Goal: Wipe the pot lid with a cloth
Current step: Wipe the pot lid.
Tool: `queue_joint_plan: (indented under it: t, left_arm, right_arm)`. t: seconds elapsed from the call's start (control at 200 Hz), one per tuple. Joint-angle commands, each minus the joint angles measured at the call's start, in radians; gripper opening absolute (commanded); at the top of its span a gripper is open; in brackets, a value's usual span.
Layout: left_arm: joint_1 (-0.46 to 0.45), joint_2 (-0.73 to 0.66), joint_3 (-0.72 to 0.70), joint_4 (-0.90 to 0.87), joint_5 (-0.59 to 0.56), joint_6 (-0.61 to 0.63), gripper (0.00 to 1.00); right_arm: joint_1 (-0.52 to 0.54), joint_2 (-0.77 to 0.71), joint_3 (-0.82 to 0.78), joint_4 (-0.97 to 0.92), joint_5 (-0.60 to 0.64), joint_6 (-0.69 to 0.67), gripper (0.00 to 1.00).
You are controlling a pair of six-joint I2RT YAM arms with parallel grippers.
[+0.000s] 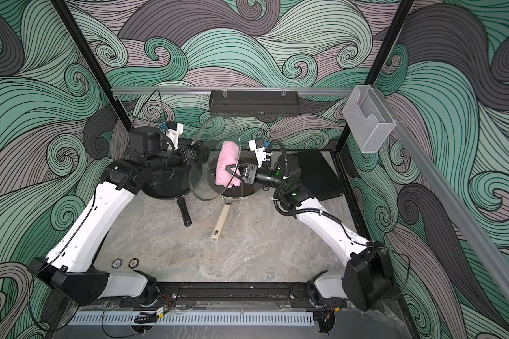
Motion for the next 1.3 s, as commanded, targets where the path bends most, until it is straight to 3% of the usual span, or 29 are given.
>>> queue_joint_plan:
  t: [0.0,0.205,0.375,0.7,0.921,1.106,1.291]
  left_arm:
    - [-0.008,-0.032,0.038,0.145,0.046,0.016,0.00]
    - [-0.007,-0.039,0.046,0.122,0.077,0.022,0.00]
    - [-0.009,-0.042,0.043,0.131,0.101,0.015,0.00]
    - [-0.009,-0.037,0.062,0.152,0.104,0.006,0.00]
    - [-0.009,-0.029,0.056,0.148,0.072,0.015,0.00]
    - [-0.009,-0.024,0.045,0.140,0.043,0.028,0.00]
    - [-0.009,-0.024,0.031,0.124,0.026,0.043,0.00]
  right_arm:
    - [-0.026,0.059,0.086,0.016,-0.037,-0.012,0.00]
    - [-0.036,0.232,0.293,0.052,-0.070,0.003,0.00]
    - [-0.022,0.388,0.426,0.144,-0.100,0.099,0.00]
    - [0.091,0.518,0.467,0.166,-0.115,0.124,0.00]
    - [0.109,0.411,0.257,0.264,-0.085,0.164,0.00]
    - [0.095,0.207,0.083,0.162,-0.038,0.069,0.00]
    - [0.018,0.030,0.002,0.078,-0.015,0.038,0.00]
